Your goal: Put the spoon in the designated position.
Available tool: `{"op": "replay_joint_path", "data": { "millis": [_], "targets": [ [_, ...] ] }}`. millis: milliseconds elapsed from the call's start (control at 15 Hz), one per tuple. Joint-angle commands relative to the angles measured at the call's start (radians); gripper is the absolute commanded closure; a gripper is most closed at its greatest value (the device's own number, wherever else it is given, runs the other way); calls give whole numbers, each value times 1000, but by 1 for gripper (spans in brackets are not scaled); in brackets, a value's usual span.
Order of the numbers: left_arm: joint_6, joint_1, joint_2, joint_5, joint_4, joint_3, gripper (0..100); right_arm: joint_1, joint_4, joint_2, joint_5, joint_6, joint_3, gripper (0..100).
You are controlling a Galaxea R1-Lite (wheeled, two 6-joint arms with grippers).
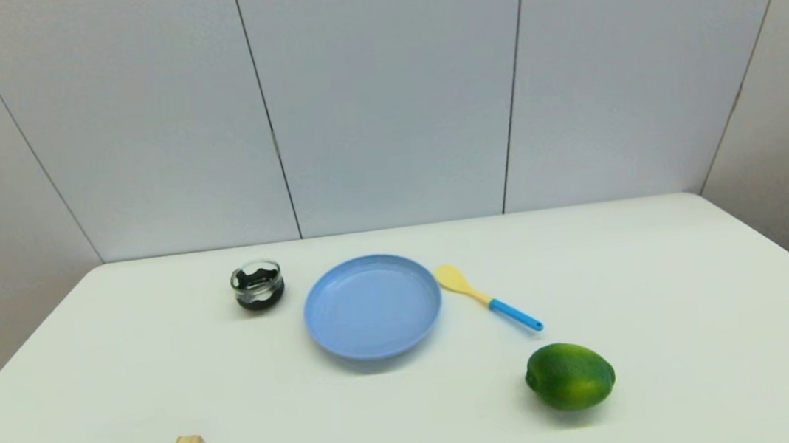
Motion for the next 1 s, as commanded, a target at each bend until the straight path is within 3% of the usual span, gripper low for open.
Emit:
{"op": "replay_joint_path", "data": {
  "millis": [67, 1000],
  "targets": [
    [0, 0, 3, 0, 0, 2, 0, 0, 0, 1, 0, 0, 0, 0],
    [0, 0, 3, 0, 0, 2, 0, 0, 0, 1, -1, 8, 0, 0]
  ]
}}
